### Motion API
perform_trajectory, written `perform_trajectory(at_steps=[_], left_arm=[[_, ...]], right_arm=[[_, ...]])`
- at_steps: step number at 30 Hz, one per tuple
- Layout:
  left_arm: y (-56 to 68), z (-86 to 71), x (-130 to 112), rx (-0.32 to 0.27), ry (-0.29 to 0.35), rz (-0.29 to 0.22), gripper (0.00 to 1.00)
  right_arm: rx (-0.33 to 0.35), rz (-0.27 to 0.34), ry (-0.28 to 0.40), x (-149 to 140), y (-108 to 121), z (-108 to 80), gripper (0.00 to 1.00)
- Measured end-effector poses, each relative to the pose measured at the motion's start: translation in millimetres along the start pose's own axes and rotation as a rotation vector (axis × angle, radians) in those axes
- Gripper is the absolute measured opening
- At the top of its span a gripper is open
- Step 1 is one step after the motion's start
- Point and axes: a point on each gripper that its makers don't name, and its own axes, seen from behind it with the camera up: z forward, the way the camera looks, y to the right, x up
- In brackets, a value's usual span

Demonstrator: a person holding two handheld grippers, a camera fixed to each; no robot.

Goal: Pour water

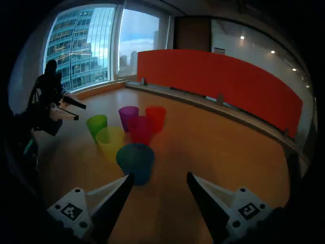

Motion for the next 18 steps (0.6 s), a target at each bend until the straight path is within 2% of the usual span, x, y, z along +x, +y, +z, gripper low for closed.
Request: perform_trajectory(at_steps=[9, 18], left_arm=[[-30.8, -12.0, 23, 0.147, 0.120, -0.045, 0.99], [-47.6, -24.6, 41, 0.259, 0.234, -0.102, 0.99]], right_arm=[[-0.164, 0.087, 0.116, 28, 34, -10.3, 1.00], [-0.345, 0.112, 0.216, 46, 65, -18.6, 1.00]])
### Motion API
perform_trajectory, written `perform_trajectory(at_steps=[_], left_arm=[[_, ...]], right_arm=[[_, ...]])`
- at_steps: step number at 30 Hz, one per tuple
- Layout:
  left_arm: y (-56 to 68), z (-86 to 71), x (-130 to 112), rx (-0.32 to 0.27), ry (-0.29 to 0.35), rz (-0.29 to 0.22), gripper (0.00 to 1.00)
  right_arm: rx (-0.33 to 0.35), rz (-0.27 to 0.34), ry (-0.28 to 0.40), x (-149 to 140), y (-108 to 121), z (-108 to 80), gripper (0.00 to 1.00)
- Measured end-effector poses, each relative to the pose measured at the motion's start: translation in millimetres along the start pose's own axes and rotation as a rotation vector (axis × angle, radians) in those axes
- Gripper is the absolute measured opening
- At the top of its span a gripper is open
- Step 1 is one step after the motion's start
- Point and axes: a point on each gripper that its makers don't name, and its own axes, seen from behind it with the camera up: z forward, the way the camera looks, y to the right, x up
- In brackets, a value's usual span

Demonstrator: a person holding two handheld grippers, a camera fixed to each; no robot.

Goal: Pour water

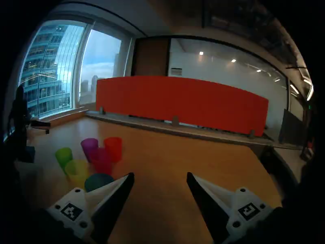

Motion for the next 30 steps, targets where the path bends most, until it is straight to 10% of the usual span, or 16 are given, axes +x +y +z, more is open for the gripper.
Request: perform_trajectory(at_steps=[30], left_arm=[[-39.3, -18.7, 45, 0.288, 0.210, -0.012, 0.99]], right_arm=[[-0.330, 0.108, 0.308, 63, 24, -28.0, 1.00]])
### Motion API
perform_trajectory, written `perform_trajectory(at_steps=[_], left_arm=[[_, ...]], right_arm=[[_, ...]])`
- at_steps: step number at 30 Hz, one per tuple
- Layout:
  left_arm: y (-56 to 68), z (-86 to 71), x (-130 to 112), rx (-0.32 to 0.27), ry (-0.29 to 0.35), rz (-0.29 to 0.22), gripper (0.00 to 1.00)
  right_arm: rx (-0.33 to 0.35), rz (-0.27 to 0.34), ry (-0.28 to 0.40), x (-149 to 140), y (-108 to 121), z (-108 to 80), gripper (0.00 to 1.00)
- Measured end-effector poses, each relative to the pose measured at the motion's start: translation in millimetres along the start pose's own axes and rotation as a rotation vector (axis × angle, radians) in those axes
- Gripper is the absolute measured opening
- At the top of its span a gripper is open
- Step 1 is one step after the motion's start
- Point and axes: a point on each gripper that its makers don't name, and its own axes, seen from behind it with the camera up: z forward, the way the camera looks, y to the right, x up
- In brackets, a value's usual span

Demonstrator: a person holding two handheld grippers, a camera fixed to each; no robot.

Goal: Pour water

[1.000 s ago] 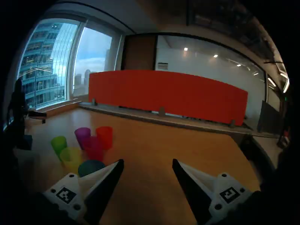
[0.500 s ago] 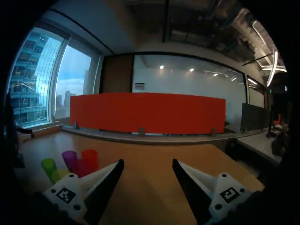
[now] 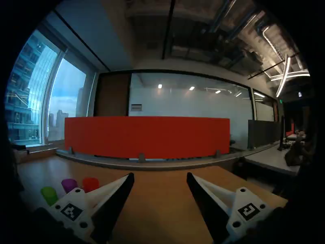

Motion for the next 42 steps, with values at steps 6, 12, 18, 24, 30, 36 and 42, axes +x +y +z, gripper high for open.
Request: perform_trajectory(at_steps=[6, 12, 18, 24, 30, 36, 42], left_arm=[[-4.4, 0.0, 3, 0.033, 0.027, 0.035, 0.99], [-2.5, -0.7, -3, 0.044, 0.039, 0.033, 0.99], [-0.3, 1.1, -18, 0.046, 0.034, 0.004, 0.99], [-1.6, 2.6, -35, 0.039, 0.027, -0.023, 0.99], [-6.3, 2.3, -44, 0.041, 0.026, -0.025, 0.99], [-4.2, 1.0, -48, 0.035, 0.034, -0.040, 0.99], [-4.8, 0.7, -55, 0.032, 0.030, -0.051, 0.99]], right_arm=[[-0.013, -0.006, -0.001, 2, -3, -3.5, 1.00], [-0.028, -0.017, -0.011, 4, 0, -5.7, 1.00], [-0.040, -0.014, -0.020, 6, 2, -5.2, 1.00], [-0.044, 0.017, -0.015, 9, 2, -7.1, 1.00], [-0.052, 0.021, -0.017, 7, 3, -7.2, 1.00], [-0.050, 0.009, -0.011, 14, 2, -6.8, 1.00], [-0.054, 0.006, -0.002, 21, 3, -8.7, 1.00]])
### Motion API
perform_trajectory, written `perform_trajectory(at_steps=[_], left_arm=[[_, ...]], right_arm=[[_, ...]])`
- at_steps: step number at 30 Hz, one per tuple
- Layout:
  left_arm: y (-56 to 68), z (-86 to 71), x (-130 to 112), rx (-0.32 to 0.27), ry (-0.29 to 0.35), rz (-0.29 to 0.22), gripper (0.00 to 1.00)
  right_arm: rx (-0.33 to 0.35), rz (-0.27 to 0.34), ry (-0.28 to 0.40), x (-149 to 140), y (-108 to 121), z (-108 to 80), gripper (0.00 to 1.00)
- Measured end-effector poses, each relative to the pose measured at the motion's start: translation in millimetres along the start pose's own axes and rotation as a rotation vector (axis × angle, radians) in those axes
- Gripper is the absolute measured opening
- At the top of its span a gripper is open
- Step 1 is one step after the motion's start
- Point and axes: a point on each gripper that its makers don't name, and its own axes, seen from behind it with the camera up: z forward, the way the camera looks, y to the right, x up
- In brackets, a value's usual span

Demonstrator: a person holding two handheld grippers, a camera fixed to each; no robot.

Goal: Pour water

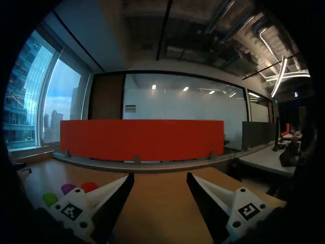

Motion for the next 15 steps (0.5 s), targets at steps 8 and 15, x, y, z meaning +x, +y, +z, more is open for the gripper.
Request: perform_trajectory(at_steps=[8, 15], left_arm=[[-4.4, 0.5, -4.0, 0.009, -0.008, -0.008, 0.99], [-4.3, 2.9, -8.6, 0.013, -0.029, -0.004, 0.99]], right_arm=[[-0.002, 0.000, -0.001, -0.2, -1.5, -0.9, 1.00], [0.005, -0.004, -0.001, -0.3, -6.3, -0.5, 1.00]])
